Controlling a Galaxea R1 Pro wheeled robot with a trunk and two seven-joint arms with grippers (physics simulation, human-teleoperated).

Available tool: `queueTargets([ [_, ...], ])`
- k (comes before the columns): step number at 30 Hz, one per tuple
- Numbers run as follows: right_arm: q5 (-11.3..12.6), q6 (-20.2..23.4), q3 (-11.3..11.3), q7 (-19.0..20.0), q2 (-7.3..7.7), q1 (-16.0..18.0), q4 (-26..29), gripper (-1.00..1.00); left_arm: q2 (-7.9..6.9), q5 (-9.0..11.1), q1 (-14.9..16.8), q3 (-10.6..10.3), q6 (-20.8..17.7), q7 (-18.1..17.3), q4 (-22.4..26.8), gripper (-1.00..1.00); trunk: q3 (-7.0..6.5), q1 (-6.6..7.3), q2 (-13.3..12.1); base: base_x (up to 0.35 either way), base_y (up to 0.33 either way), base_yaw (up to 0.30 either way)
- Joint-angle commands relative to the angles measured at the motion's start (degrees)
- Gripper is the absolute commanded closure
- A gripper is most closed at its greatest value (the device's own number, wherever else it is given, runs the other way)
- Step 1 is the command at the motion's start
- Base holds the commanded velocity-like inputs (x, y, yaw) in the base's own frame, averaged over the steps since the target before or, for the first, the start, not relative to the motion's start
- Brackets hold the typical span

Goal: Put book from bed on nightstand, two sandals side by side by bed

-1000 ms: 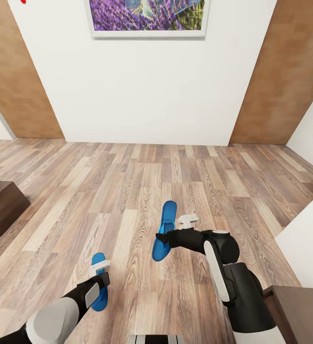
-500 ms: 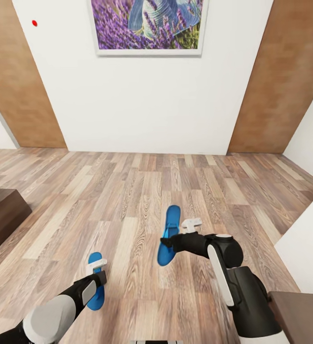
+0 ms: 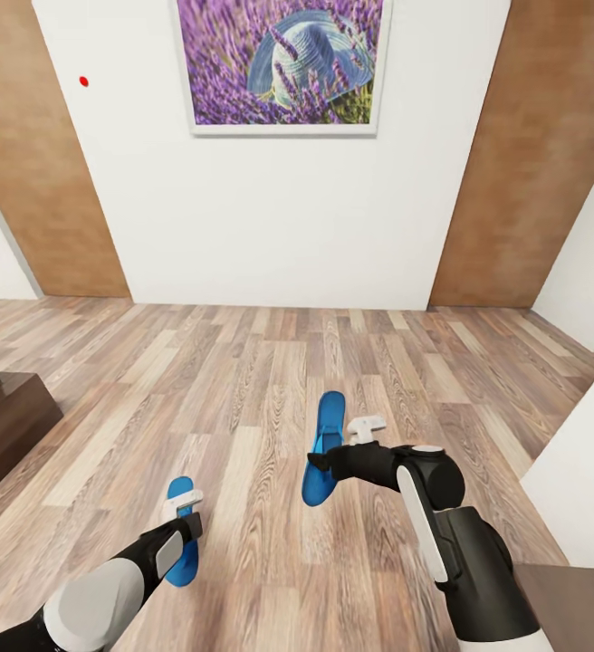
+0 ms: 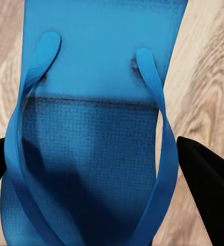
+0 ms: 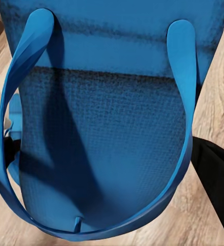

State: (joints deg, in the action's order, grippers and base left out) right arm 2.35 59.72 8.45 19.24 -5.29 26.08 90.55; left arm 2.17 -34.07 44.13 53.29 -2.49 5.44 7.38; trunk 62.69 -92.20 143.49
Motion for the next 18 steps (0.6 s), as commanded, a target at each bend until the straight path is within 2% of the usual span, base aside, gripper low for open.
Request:
queueTargets([
  [1, 0.2, 0.28, -0.05, -0.05, 0.0, 0.03, -0.01, 1.0, 0.04, -0.47, 0.01, 0.24, -0.11, 0.0, 0.1, 1.0, -0.18, 0.03, 0.0, 0.0, 0.0, 0.0],
  [18, 0.29, 0.28, -0.01, 0.01, 0.03, 0.03, -0.5, 1.0, 0.04, -0.47, -0.01, 0.24, 0.36, 0.01, 0.18, 1.0, -3.94, 0.47, -0.23, 0.0, 0.0, 0.0],
])
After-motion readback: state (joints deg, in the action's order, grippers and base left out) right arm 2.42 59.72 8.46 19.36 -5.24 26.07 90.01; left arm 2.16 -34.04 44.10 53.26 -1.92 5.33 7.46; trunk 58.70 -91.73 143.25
